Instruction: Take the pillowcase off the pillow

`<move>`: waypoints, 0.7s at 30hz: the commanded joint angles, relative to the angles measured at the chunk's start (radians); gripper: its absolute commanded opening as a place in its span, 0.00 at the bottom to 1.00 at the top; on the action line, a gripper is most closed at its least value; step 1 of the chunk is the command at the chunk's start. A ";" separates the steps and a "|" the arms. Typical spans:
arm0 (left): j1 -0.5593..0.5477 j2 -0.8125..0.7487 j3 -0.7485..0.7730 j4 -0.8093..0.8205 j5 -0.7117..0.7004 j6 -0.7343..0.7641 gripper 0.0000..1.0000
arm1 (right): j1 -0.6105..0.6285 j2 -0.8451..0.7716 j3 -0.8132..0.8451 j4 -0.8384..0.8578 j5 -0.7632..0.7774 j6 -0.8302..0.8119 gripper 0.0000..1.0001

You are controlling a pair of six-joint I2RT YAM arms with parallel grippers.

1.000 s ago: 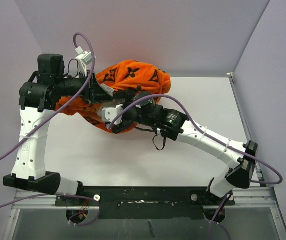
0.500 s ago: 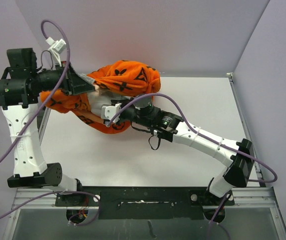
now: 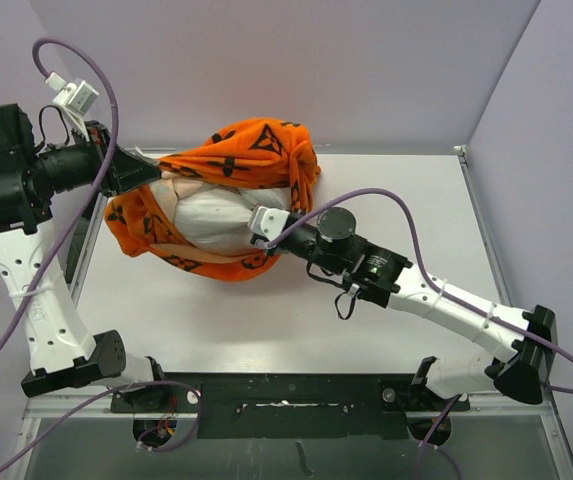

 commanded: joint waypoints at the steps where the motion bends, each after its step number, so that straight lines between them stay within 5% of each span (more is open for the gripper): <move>1: 0.073 -0.086 -0.074 0.298 -0.226 0.143 0.00 | -0.102 -0.107 -0.106 -0.189 0.240 0.141 0.00; 8: 0.039 -0.119 -0.306 0.387 -0.299 0.158 0.00 | -0.110 -0.204 -0.184 -0.173 0.252 0.195 0.00; 15: -0.238 -0.161 -0.601 0.529 -0.491 0.105 0.00 | -0.072 -0.240 -0.121 -0.198 0.200 0.242 0.00; 21: -0.374 -0.127 -0.626 0.729 -0.506 -0.068 0.00 | 0.098 -0.174 0.054 -0.228 0.106 0.305 0.00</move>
